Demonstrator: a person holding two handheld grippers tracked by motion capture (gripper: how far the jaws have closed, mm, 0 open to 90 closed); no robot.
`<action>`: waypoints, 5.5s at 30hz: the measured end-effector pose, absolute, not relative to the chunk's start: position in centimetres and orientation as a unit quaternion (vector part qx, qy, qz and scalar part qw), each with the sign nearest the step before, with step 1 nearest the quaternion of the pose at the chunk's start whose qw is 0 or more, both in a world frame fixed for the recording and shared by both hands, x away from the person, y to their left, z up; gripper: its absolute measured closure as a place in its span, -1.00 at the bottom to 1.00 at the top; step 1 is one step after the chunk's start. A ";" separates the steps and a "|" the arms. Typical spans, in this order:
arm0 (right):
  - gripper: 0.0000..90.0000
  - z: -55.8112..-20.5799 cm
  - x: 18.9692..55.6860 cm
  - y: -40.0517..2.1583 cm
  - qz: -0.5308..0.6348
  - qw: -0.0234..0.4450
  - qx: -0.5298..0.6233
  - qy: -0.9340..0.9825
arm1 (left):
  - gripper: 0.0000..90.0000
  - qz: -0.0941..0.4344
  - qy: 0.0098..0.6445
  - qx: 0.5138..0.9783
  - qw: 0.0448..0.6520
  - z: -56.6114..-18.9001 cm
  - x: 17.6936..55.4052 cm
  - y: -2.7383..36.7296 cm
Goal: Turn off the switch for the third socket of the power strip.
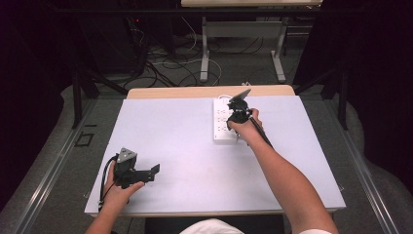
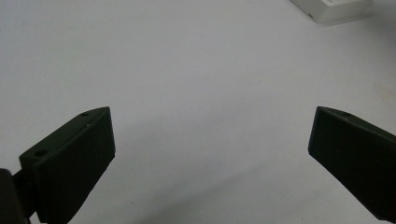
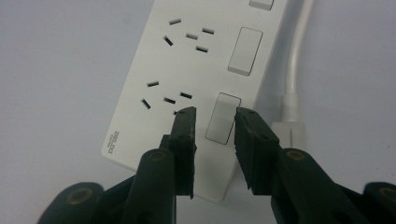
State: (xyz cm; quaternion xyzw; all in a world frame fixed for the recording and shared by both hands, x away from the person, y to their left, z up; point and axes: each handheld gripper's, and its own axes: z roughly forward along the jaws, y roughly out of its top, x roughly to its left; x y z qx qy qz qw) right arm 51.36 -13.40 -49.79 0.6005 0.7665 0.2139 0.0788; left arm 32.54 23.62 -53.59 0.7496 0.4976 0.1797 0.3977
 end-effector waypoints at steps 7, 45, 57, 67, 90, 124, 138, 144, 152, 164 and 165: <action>0.36 -49.4 51.3 -13.5 0.215 0.073 0.597 0.769 | -0.99 0.180 0.498 0.750 0.398 -53.6 32.5 23.6; -0.62 -47.6 49.3 -12.8 0.230 0.079 0.552 0.798 | -0.99 0.182 0.499 0.747 0.400 -53.7 32.6 23.5; -0.86 -46.9 48.1 -12.7 0.226 0.083 0.536 0.809 | -0.99 0.181 0.498 0.750 0.397 -53.6 32.5 23.6; -1.00 -46.7 47.0 -13.1 0.240 0.078 0.517 0.818 | -0.99 0.180 0.498 0.751 0.395 -53.6 32.5 23.6; -1.00 -45.7 43.4 -15.4 0.267 0.106 0.478 0.830 | -0.99 0.181 0.498 0.750 0.396 -53.6 32.4 23.5; -1.00 -46.1 38.6 -21.6 0.304 0.129 0.485 0.810 | -0.99 0.180 0.501 0.749 0.395 -53.7 32.4 23.4; -1.00 -47.5 37.2 -24.0 0.320 0.139 0.482 0.804 | -0.99 0.184 0.502 0.747 0.396 -53.8 32.5 23.3; -1.00 -48.4 36.5 -24.7 0.327 0.136 0.484 0.800 | -0.99 0.180 0.502 0.749 0.393 -53.8 32.5 23.4; -1.00 -49.7 36.0 -25.6 0.331 0.143 0.487 0.796 | -0.99 0.182 0.503 0.748 0.393 -53.8 32.5 23.4; -1.00 -51.6 34.9 -26.9 0.341 0.146 0.503 0.781 | -0.99 0.183 0.503 0.748 0.393 -53.8 32.5 23.3; -1.00 -51.7 34.9 -27.0 0.344 0.146 0.504 0.779 | -0.99 0.183 0.503 0.748 0.393 -53.8 32.5 23.3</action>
